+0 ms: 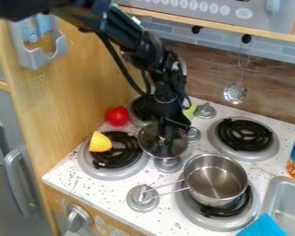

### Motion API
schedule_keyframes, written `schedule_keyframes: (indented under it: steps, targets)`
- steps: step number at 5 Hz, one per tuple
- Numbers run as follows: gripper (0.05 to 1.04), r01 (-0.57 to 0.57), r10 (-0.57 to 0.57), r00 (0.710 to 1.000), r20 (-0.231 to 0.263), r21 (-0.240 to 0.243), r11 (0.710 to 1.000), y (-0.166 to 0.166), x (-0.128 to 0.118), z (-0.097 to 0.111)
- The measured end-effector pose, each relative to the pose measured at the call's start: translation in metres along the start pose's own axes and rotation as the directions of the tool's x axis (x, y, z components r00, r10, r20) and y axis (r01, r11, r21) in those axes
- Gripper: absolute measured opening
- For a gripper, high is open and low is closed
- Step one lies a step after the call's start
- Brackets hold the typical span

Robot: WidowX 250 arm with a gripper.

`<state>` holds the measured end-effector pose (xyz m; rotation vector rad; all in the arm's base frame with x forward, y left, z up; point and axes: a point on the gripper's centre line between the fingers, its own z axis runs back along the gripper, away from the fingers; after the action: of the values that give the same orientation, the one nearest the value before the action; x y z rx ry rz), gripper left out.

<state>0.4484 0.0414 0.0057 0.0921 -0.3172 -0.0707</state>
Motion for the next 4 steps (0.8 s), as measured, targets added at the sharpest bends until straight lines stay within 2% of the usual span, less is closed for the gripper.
schedule_keyframes:
  steps: [1,3,4]
  targets:
    - [0.353,0.004,-0.004,1.0,0.002,0.017,1.0,0.0,0.011,-0.009]
    - [0.919,0.007,-0.007,1.0,-0.015,0.026,1.0,-0.003,0.01,-0.012]
    - [1.007,0.047,-0.047,0.999,-0.014,0.014,0.999,-0.017,0.001,0.001]
